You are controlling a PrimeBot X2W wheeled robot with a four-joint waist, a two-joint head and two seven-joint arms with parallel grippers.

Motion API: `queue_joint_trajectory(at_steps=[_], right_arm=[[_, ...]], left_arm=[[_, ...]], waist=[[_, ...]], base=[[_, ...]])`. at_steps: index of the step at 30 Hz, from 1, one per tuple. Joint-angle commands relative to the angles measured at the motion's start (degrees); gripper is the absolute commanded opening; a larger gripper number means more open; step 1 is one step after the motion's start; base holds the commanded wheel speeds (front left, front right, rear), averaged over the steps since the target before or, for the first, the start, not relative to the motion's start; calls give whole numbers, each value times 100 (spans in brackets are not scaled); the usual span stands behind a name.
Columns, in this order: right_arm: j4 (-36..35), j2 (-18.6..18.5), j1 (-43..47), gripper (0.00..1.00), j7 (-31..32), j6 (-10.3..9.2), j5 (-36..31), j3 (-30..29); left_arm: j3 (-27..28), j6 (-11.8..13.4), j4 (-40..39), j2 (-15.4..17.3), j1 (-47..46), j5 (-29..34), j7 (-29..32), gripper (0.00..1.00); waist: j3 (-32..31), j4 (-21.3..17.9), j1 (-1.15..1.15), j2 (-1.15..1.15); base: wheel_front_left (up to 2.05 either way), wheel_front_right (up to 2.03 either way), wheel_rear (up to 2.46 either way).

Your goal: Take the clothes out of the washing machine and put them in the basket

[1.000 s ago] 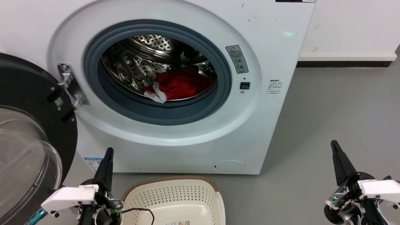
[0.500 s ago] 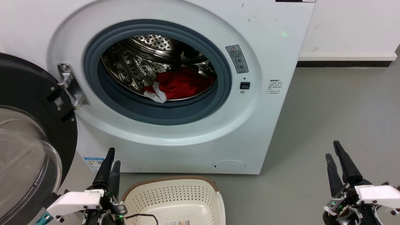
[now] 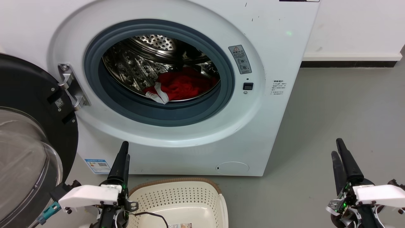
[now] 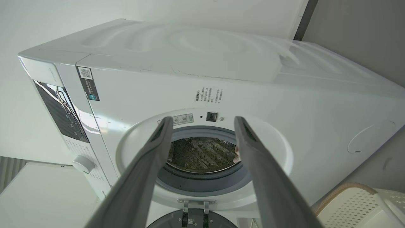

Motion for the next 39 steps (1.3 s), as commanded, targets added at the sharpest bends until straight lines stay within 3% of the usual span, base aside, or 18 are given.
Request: queue_joint_trajectory(at_steps=[1,23,39], right_arm=[[-132,-9,-52,100,-76,1,-278,20],[-536,-8,77,100,-579,1,-3504,155],[-574,-7,153,100,-846,1,-5155,312]], left_arm=[[-59,-11,-142,16,-216,316,-79,100],[-411,43,-382,18,-267,2875,-580,100],[-747,227,-304,18,-321,4113,-853,100]], waist=[[1,-1,0,0],[-15,4,0,0],[-28,11,0,0]], base=[[0,0,0],[0,0,0],[0,0,0]])
